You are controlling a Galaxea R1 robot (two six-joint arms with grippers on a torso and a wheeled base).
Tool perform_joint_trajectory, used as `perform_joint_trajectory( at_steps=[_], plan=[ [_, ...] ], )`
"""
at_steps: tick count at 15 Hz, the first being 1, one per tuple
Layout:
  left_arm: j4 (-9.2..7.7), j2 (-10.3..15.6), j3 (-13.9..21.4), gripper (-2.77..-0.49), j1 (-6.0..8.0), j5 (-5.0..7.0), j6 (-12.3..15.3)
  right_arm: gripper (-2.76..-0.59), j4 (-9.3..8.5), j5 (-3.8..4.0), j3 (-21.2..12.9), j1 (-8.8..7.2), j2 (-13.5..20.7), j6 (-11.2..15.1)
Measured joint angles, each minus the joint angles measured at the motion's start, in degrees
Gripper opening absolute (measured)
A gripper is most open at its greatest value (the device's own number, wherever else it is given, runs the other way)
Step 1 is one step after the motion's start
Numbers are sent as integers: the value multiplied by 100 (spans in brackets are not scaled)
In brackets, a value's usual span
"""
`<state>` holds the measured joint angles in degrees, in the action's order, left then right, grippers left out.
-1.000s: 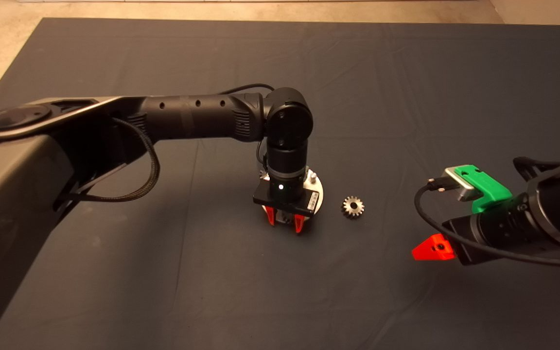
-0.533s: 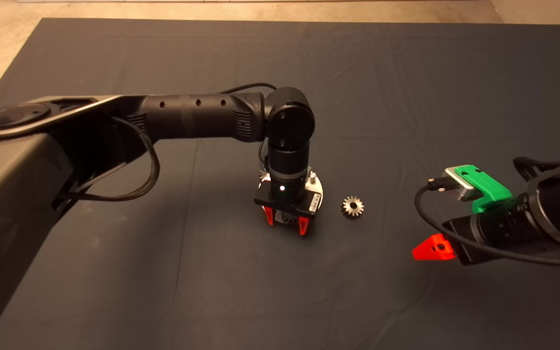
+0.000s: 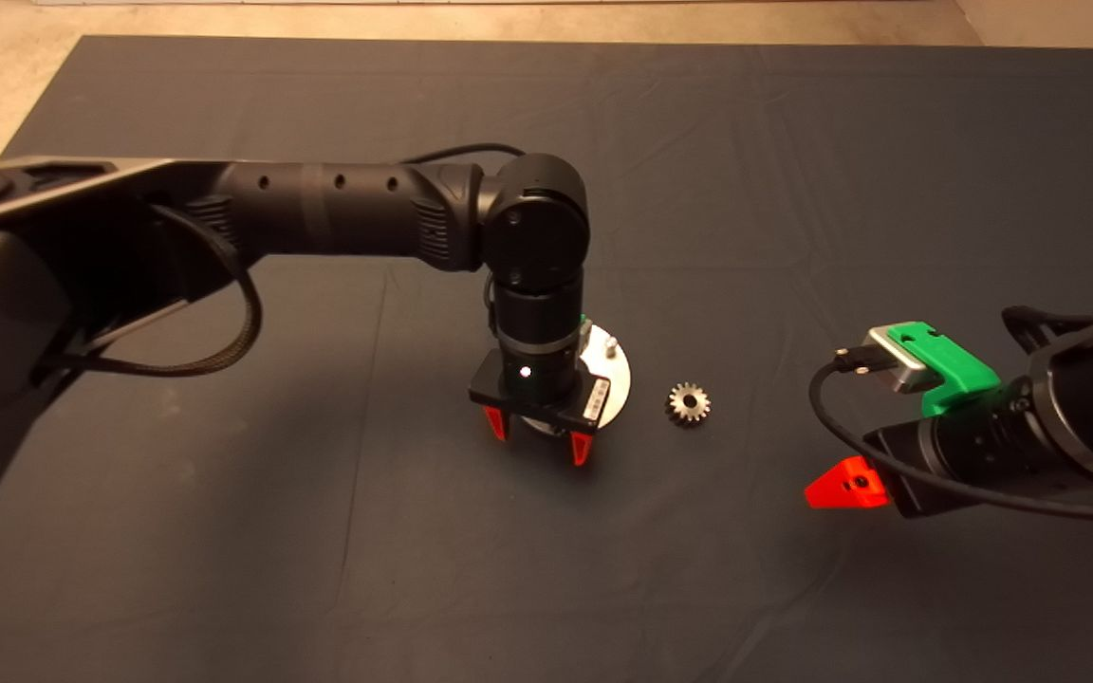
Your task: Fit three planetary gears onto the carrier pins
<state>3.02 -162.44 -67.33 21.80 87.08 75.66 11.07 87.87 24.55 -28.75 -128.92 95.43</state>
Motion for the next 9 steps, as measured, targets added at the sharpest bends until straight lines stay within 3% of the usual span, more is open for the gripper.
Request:
perform_joint_trajectory(
  at_steps=[5, 9],
  plan=[
    [35, 683, 1087, -117, 48, 2, 553, -61, 0, 0, 199, 44, -116, -169],
    [206, 1318, 1452, -92, 138, 21, 732, -61, 0, -6, 758, 343, -351, -592]
  ],
)
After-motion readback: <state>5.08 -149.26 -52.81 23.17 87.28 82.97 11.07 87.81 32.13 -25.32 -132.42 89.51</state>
